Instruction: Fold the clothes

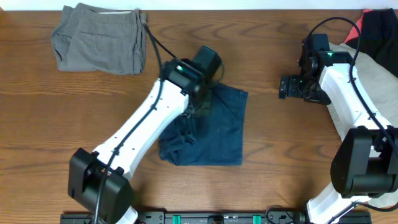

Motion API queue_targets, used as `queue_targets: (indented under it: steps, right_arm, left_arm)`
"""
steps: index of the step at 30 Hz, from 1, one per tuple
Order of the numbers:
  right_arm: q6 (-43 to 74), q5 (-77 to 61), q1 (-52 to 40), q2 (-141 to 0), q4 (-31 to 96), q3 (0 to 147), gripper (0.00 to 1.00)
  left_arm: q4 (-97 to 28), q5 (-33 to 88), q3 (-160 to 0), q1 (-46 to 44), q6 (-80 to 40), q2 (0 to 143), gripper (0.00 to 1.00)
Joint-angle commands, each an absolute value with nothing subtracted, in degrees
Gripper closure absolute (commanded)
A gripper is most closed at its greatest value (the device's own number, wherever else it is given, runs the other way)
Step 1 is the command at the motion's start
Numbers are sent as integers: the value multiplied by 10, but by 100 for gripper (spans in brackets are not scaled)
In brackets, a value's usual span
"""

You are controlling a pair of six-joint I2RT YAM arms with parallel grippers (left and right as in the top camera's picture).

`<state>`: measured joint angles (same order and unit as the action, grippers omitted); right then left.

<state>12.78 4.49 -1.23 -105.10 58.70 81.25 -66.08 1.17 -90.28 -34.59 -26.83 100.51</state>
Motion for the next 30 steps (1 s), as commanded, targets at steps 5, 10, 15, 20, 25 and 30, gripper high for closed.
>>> queue_targets:
  steps: [5, 10, 15, 20, 25, 30]
  right_arm:
    - [132, 45, -11, -1046, 587, 817, 1]
    - [132, 45, -11, -1046, 587, 817, 1]
    - [132, 45, -11, -1046, 587, 817, 1]
    - [132, 45, -11, -1046, 587, 817, 1]
    - [132, 45, -11, -1046, 587, 817, 1]
    - [132, 45, -11, -1046, 587, 817, 1]
  left_arm:
    - [-657, 18, -915, -359, -284, 999, 94]
    - [-656, 34, -915, -376, -284, 999, 94]
    - [-685, -29, -926, -379, -316, 998, 94]
    - [-779, -107, -976, -359, -333, 998, 94]
    - [-855, -137, -1038, -335, -332, 997, 94]
    - [-873, -144, -1057, -332, -324, 995, 94]
